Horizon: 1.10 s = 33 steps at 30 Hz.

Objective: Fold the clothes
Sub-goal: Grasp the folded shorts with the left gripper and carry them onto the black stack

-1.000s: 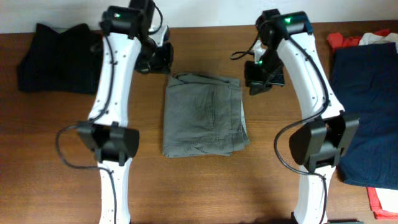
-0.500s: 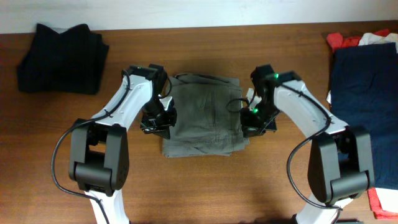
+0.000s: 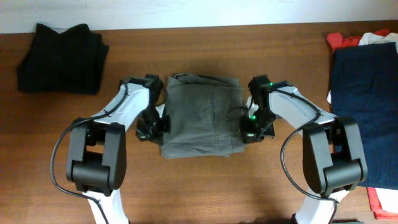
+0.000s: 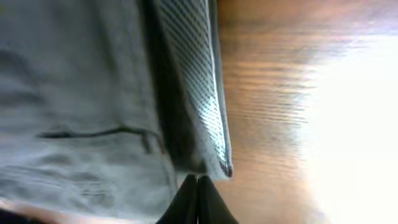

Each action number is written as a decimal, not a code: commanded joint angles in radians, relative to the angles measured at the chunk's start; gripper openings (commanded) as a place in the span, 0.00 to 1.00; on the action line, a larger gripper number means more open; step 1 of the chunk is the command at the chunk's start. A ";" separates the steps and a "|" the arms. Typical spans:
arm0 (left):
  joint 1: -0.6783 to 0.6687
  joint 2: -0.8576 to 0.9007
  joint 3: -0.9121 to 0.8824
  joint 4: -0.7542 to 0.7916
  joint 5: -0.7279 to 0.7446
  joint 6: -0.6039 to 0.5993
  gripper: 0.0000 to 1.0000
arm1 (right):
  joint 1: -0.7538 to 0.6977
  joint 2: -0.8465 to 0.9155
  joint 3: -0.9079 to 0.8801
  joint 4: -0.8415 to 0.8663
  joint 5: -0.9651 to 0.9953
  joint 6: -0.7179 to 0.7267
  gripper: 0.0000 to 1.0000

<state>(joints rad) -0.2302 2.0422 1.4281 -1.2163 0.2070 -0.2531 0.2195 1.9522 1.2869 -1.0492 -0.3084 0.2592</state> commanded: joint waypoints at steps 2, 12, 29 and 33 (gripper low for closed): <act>0.051 -0.113 0.201 -0.031 -0.058 -0.011 0.53 | -0.027 -0.043 0.304 -0.179 0.173 0.010 0.99; 0.094 0.122 0.208 0.138 0.172 0.192 0.97 | -0.416 -0.042 0.481 -0.226 0.213 0.010 0.98; 0.068 0.231 0.486 0.023 -0.290 0.275 0.01 | -0.443 -0.042 0.481 -0.227 0.212 0.010 0.99; 0.148 0.231 0.636 0.076 -0.494 0.431 0.01 | -0.443 -0.042 0.481 -0.227 0.212 0.010 0.98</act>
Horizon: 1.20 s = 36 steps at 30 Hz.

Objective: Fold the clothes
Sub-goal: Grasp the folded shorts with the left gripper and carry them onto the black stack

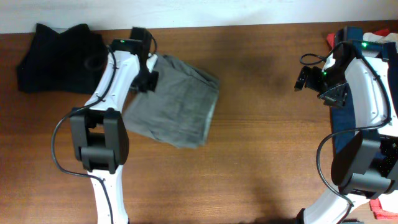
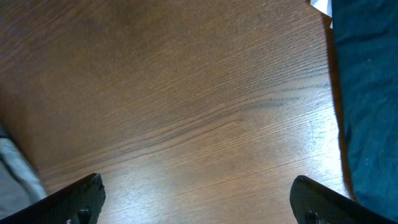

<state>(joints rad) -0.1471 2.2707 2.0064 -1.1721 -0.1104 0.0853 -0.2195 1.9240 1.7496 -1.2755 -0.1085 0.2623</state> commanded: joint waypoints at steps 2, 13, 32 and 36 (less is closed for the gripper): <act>0.130 0.003 0.091 0.085 -0.201 0.092 0.01 | -0.003 -0.014 0.018 0.000 0.013 0.007 0.99; 0.253 0.003 0.187 0.479 -0.200 -0.326 0.01 | -0.003 -0.014 0.018 0.000 0.013 0.007 0.99; 0.340 0.006 0.399 0.320 -0.325 -0.411 0.01 | -0.003 -0.014 0.018 0.000 0.013 0.007 0.99; 0.385 0.071 0.399 0.335 -0.338 -0.410 0.01 | -0.003 -0.014 0.018 0.000 0.013 0.007 0.99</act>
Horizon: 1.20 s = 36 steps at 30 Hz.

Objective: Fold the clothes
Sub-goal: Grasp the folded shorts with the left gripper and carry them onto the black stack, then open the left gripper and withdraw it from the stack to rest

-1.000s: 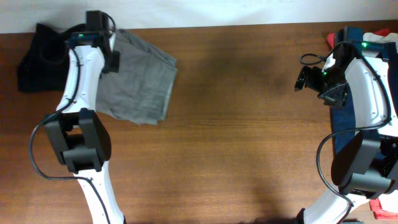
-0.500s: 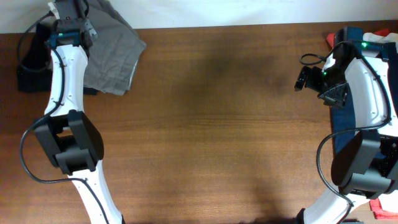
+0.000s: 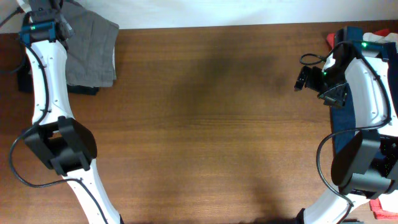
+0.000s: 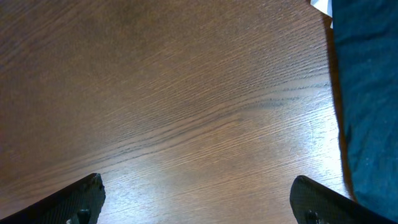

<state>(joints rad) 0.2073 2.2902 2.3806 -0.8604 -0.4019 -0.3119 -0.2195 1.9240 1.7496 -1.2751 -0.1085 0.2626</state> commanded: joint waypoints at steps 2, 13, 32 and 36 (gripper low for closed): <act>0.050 0.080 0.025 0.066 -0.096 -0.008 0.01 | -0.003 -0.014 0.018 -0.001 0.013 0.007 0.99; 0.097 0.155 0.076 0.219 -0.100 0.116 0.80 | -0.003 -0.014 0.018 -0.001 0.013 0.007 0.99; 0.158 0.109 0.105 0.114 0.126 0.134 0.82 | -0.003 -0.014 0.018 -0.001 0.013 0.007 0.99; 0.152 -0.050 0.105 0.006 0.237 0.134 0.94 | -0.003 -0.014 0.018 -0.001 0.013 0.007 0.99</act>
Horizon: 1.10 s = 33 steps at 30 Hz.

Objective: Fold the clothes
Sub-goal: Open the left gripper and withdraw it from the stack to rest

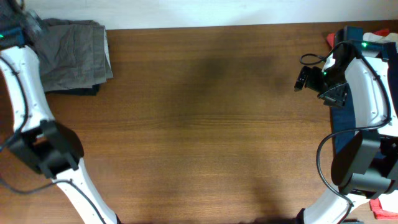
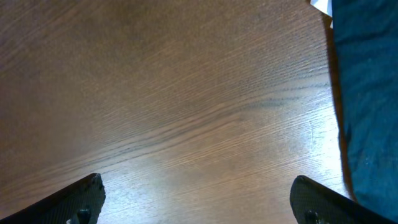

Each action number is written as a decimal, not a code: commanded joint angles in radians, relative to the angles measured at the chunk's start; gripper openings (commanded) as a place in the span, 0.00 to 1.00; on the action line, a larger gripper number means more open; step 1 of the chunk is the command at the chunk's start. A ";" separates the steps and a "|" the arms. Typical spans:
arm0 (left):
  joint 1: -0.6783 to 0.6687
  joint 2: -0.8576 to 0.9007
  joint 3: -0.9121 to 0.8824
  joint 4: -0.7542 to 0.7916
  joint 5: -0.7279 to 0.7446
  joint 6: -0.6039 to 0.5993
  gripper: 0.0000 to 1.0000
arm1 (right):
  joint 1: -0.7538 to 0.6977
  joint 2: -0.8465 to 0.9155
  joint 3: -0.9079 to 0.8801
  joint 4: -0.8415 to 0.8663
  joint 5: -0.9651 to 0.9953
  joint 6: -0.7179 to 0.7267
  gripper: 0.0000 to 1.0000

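Note:
The folded grey garment (image 1: pixel 71 53) lies at the table's back-left corner on top of a black garment (image 1: pixel 84 91), of which only an edge shows. My left gripper (image 1: pixel 18 22) is at the grey garment's far-left edge, half out of the overhead view, and its jaws cannot be made out. My right gripper (image 1: pixel 305 79) hangs open over bare wood at the right. In the right wrist view the right gripper (image 2: pixel 199 205) holds nothing, its fingertips (image 2: pixel 81 202) far apart. A dark blue garment (image 2: pixel 367 93) lies just to its right.
A pile of unfolded clothes fills the right edge: the dark blue garment (image 1: pixel 367 93), a red cloth (image 1: pixel 339 40), a white cloth (image 1: pixel 380 37). Another red piece (image 1: pixel 382 199) shows at the front right. The wooden table (image 1: pixel 211 124) spans the middle.
The left arm has moved further left and the grey garment has shifted left with it, now lying flatter on the black one. The right arm has not moved.
At first both grippers were at the sides of the folded grey garment in mid-table, the right one shut. Then the right gripper was open by the blue pile while the left had the garment toward the back left. It now rests on the black garment.

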<state>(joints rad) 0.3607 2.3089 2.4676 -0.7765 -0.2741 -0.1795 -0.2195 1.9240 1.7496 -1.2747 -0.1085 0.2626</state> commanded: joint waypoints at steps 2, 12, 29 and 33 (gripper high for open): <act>-0.003 -0.049 0.015 -0.165 0.374 0.002 0.79 | -0.003 -0.014 0.018 -0.001 0.013 0.007 0.99; -0.075 0.351 0.016 -0.102 0.439 0.002 0.74 | -0.003 -0.014 0.018 -0.001 0.013 0.007 0.99; -0.153 -0.556 -0.168 -0.912 0.547 0.089 0.99 | -0.003 -0.014 0.018 -0.001 0.013 0.007 0.99; -0.294 -0.864 -0.517 -0.911 0.547 0.088 0.99 | -0.003 -0.014 0.018 -0.001 0.013 0.007 0.99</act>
<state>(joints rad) 0.1104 1.5589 2.0541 -1.6814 0.2592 -0.1116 -0.2203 1.9236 1.7523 -1.2739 -0.1081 0.2626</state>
